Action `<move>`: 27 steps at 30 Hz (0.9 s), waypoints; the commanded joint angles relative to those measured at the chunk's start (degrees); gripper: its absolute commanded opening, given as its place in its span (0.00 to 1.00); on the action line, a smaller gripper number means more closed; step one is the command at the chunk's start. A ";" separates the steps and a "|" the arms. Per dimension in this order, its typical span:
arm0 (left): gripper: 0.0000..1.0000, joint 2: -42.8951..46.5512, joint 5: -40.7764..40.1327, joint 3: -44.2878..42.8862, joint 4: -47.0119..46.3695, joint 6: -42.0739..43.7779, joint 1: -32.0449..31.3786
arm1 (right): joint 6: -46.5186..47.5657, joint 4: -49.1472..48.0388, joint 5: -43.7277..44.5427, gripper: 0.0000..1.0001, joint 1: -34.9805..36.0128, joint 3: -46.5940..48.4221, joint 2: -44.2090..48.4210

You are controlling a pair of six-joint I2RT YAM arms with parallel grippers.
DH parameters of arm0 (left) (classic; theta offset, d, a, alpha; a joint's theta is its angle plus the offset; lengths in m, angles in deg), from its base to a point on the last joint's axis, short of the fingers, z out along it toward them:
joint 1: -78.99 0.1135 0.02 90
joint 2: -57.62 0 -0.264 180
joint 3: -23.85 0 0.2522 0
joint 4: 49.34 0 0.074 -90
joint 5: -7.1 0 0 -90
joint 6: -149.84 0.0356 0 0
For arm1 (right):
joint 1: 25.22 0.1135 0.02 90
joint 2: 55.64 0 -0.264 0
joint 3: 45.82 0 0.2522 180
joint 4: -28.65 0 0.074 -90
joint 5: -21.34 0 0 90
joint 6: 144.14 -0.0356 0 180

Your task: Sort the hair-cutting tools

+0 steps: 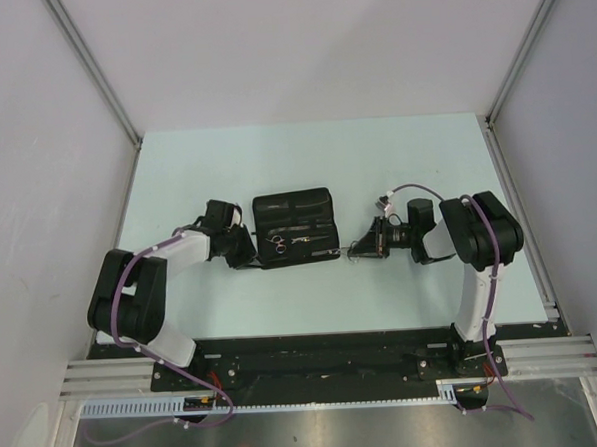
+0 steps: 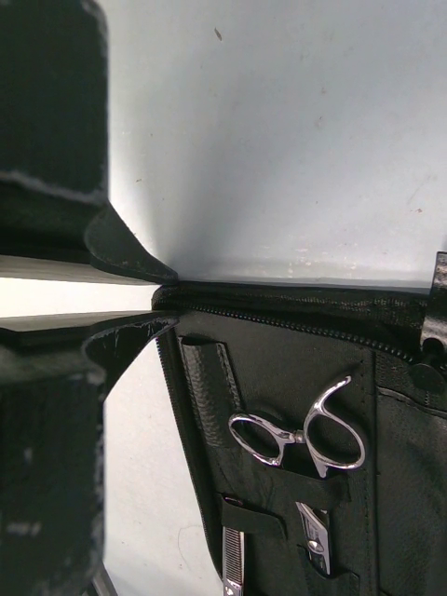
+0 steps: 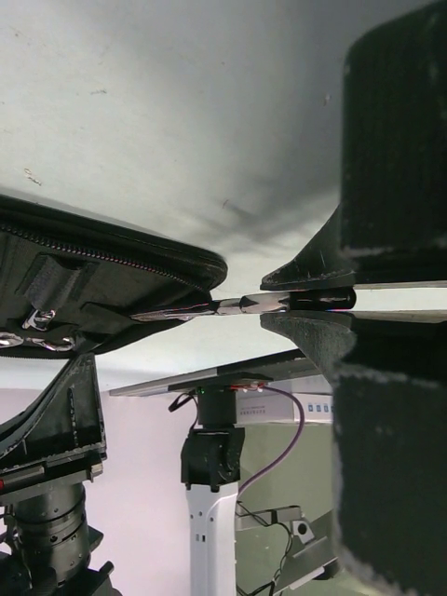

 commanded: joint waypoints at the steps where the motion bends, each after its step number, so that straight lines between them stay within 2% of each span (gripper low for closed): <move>1: 0.17 -3.89 -2.96 1.12 -0.32 1.02 -1.50 | -0.68 -2.07 6.44 0.00 2.26 0.93 -3.54; 11: 0.17 -3.98 -2.70 1.03 -0.14 0.85 -1.94 | -0.94 -0.23 10.21 0.02 5.60 4.27 -4.42; 27: 0.16 -3.72 -2.70 1.30 -0.05 0.76 -2.56 | -4.19 -3.83 10.04 0.02 10.43 7.69 -8.81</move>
